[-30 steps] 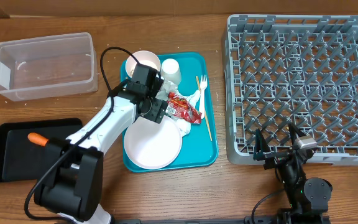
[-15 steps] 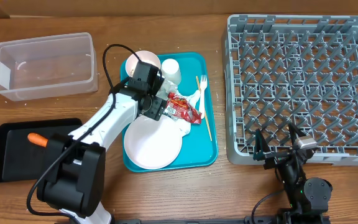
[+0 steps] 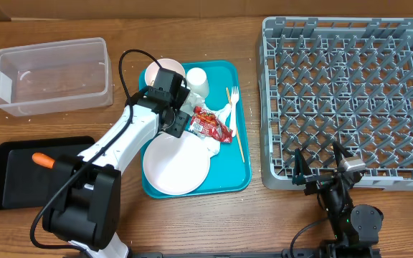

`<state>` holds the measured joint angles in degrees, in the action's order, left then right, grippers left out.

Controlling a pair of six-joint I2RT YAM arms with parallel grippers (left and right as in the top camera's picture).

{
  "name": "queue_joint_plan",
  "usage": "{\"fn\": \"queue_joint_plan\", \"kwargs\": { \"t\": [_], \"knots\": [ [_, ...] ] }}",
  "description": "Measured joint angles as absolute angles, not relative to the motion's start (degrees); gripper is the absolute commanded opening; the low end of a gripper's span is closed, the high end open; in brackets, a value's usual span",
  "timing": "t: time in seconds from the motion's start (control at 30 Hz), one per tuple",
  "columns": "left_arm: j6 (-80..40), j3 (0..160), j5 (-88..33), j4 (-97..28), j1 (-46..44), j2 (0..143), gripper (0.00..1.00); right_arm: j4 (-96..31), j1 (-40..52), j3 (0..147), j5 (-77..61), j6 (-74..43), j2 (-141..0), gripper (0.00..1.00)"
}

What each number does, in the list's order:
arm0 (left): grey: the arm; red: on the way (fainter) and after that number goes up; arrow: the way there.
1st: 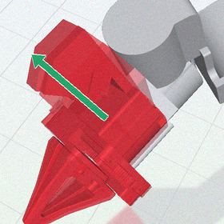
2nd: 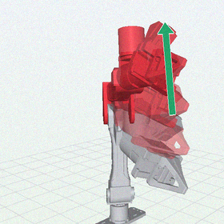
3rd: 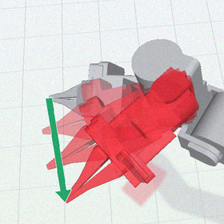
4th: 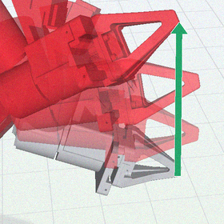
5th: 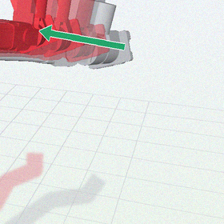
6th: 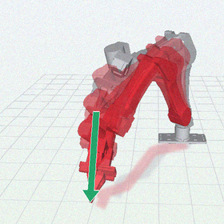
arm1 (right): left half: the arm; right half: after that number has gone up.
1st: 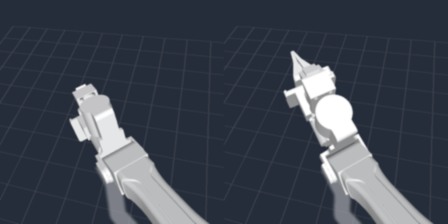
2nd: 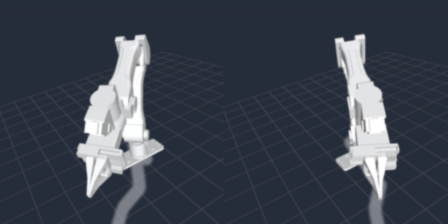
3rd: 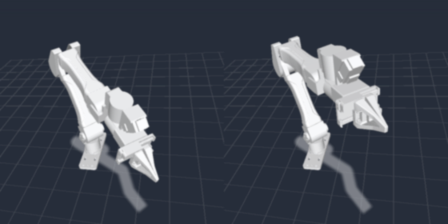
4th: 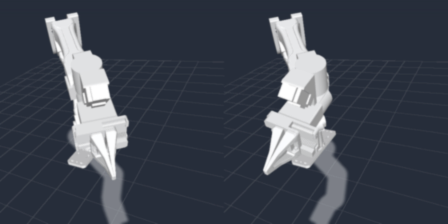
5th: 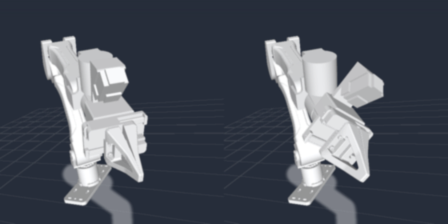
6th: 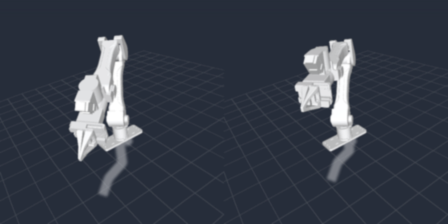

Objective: Sort waste into correct bins and load items into the dishwasher rack
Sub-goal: 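Move the left gripper to the tray and grasp the rice bowl rim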

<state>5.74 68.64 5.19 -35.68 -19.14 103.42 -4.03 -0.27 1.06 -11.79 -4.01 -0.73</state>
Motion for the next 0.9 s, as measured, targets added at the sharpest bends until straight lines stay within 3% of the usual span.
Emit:
{"fn": "queue_joint_plan", "kwargs": {
  "t": [0.43,0.5,0.6,0.8,0.9],
  "knots": [
    [5.72,68.64,4.95,-35.4,-19.14,106.0,0.64,-4.05,-0.27,1.06,-11.79,-3.99,-0.73,1.0],
    [5.74,68.64,4.95,-35.27,-19.14,106.0,0.61,-4.03,-0.27,1.06,-11.79,-4.01,-0.73,1.0],
    [5.63,68.64,4.95,-35.22,-19.14,106.02,0.47,-4.05,-0.27,1.06,-11.81,-3.99,-0.73,1.0],
    [4.58,69.3,4.97,-36.01,-19.14,106.04,0.43,-4.05,-0.27,1.06,-11.79,-4.01,-0.73,1.0],
    [4.01,70.7,4.89,-36.32,-19.14,106.04,0.27,-4.03,-0.27,1.06,-11.77,-3.99,-0.73,1.0]
  ]
}}
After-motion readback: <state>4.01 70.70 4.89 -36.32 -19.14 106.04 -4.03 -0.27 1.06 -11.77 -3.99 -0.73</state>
